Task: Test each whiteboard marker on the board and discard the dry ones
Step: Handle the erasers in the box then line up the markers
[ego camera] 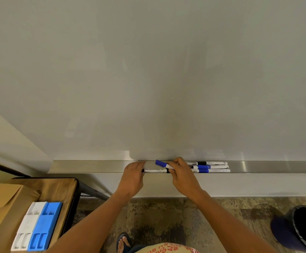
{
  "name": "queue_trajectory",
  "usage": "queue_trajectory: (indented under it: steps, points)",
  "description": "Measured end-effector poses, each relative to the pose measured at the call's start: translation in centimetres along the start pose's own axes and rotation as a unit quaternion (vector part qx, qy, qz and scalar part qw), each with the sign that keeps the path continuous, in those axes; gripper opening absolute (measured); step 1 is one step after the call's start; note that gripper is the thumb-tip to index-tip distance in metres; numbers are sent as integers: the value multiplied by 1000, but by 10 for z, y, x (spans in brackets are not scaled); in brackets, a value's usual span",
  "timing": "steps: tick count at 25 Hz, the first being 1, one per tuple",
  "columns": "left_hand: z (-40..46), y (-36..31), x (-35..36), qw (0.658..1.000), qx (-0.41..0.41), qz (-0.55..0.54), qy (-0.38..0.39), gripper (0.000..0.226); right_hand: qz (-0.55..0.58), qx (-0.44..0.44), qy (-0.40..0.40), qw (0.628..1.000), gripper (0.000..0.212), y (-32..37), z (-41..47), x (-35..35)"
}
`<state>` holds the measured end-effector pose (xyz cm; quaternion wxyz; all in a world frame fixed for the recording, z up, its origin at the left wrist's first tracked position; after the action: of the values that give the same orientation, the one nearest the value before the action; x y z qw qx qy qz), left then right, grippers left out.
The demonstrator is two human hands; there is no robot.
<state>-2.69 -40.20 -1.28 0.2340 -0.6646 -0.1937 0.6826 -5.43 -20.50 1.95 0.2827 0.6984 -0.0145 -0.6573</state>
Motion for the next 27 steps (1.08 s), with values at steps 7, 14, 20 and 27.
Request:
queue_trajectory:
  steps: [7, 14, 20, 27]
  points:
    - [-26, 36, -29, 996, -90, -1, -25, 49, -27, -22, 17, 999, 32, 41, 30, 23]
    - [-44, 64, -49, 992, -120, -8, -40, 45, -102, -94, 64, 988, 35, 74, 57, 51]
    - [-56, 76, -60, 991, -118, -6, -53, 42, -140, -101, 75, 982, 36, 76, 62, 67]
    - [-52, 79, -49, 995, -100, -2, -32, 38, -169, -94, 81, 978, 32, 66, 50, 75]
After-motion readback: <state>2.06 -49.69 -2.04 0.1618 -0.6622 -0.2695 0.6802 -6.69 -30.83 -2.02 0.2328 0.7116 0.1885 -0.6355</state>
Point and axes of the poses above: each hand's wrist, its own z-axis towards the middle knuckle, its own x-axis out of the palm, y = z × x, the point moved 7 cm from there along z, towards the middle knuckle, and after that the axes turned 8 degrees about -z, right-handed, at the moved point
